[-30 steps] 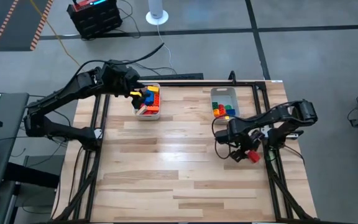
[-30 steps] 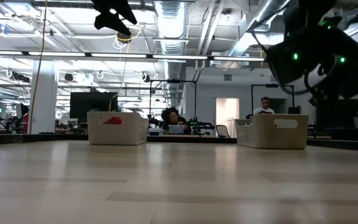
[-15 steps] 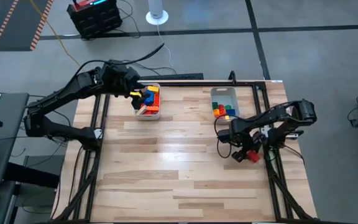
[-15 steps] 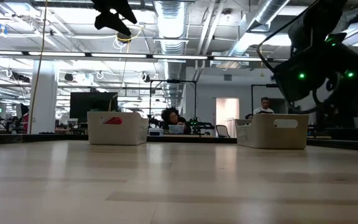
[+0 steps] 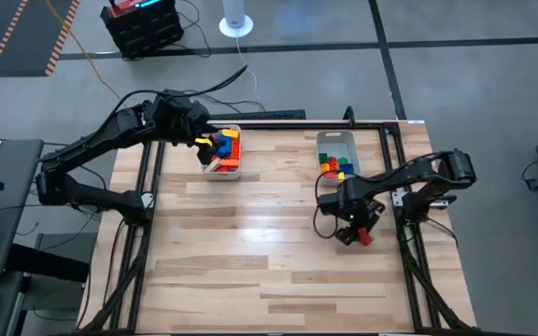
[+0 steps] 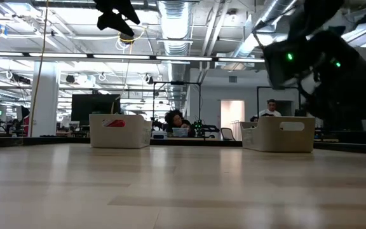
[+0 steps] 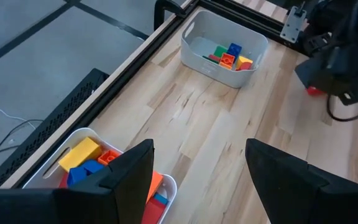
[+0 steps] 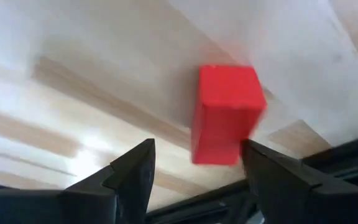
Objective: Sort blocks by size
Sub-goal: Put the red rectangle block into the white bin
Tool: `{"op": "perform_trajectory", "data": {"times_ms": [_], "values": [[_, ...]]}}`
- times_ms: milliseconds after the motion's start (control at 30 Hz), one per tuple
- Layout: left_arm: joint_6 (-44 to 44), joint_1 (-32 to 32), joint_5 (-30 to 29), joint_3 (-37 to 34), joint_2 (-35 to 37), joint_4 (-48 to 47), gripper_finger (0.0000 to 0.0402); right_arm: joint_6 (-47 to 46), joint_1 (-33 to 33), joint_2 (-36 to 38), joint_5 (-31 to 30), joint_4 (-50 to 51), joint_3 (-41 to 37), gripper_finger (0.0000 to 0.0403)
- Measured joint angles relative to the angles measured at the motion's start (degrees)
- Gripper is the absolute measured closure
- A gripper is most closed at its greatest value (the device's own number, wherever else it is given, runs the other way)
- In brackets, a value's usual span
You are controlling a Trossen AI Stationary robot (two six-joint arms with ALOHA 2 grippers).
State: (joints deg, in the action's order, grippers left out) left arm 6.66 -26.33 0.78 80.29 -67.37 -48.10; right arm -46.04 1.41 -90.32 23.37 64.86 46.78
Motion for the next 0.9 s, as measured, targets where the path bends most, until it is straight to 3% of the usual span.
{"op": "perform_trajectory", "data": {"times_ms": [300, 667, 900], "values": [[-0.02, 0.0, 0.0, 0.0, 0.0, 0.1, 0.0155, 0.97, 1.94, 0.0, -6.0, 5.9, 6.67, 0.0133], [0.55, 0.0, 0.44, 0.0, 0.0, -0.09, 0.0155, -2.37, 1.92, -0.02, -2.9, -5.58, 0.09, 0.0133], [0.63, 0.0, 0.44, 0.0, 0.0, -0.09, 0.0155, -2.61, 3.5, 0.0, -4.12, -8.15, -2.61, 0.014]]}}
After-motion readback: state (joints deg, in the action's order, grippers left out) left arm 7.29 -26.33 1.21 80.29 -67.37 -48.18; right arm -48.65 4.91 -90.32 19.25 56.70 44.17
